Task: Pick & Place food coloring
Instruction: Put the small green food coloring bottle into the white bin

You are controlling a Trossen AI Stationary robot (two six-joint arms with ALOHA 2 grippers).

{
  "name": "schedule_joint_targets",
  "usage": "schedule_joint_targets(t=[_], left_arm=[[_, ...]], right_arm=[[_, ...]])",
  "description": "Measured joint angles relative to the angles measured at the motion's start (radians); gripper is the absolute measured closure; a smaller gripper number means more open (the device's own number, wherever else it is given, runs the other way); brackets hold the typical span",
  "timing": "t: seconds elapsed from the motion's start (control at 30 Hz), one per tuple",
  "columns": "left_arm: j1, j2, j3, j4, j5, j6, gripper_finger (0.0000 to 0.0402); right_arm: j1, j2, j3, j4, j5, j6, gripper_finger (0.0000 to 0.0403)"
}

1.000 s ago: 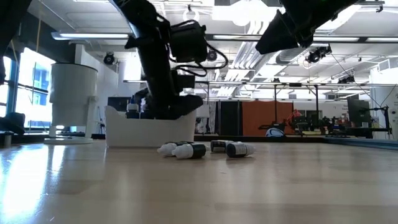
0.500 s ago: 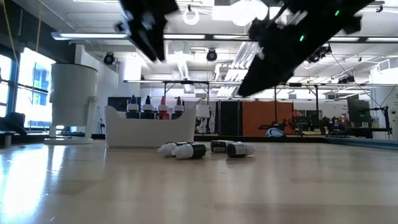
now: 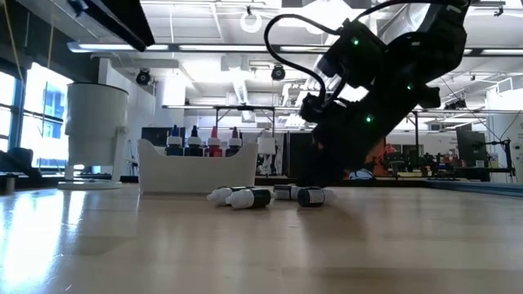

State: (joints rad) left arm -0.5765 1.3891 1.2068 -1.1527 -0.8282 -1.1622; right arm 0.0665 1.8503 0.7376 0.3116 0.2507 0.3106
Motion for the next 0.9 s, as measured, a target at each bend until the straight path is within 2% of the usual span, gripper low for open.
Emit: schedule_joint_targets(t=[0.1,0.23,0.5,0.6,0.77,0.9], left_arm=[[-0.047,0.0,-0.023,-0.045,-0.002,-0.097,0.0243],[-0.082,-0.001,-0.041,-0.066,-0.023,-0.154,0.0243],[-0.085,-0.001,-0.042,-0.095,-0.046,-0.17,0.0243],[-0.085,-0.001,-0.043,-0.11,-0.046,-0.17,0.0243],[-0.085,-0.004,-0.043,-0.127,-0.042,-0.169,0.0243],[-0.085,-0.008,-0.043,-0.165,-0.023,-0.168,0.0243]], right_arm=[[-0.008,0.003,0.001,0.006,-0.008,-0.022,0.0265],[-0.009,0.005,0.0,0.012,-0.009,-0.062,0.0271],[-0.014,0.008,-0.001,0.044,-0.014,-0.057,0.034],[-0.024,-0.002,0.002,0.066,-0.043,-0.057,0.0343],[-0.045,-0.076,0.091,0.087,-0.015,-0.105,0.0328],[-0.053,-0.095,0.243,0.091,0.005,-0.232,0.0327]])
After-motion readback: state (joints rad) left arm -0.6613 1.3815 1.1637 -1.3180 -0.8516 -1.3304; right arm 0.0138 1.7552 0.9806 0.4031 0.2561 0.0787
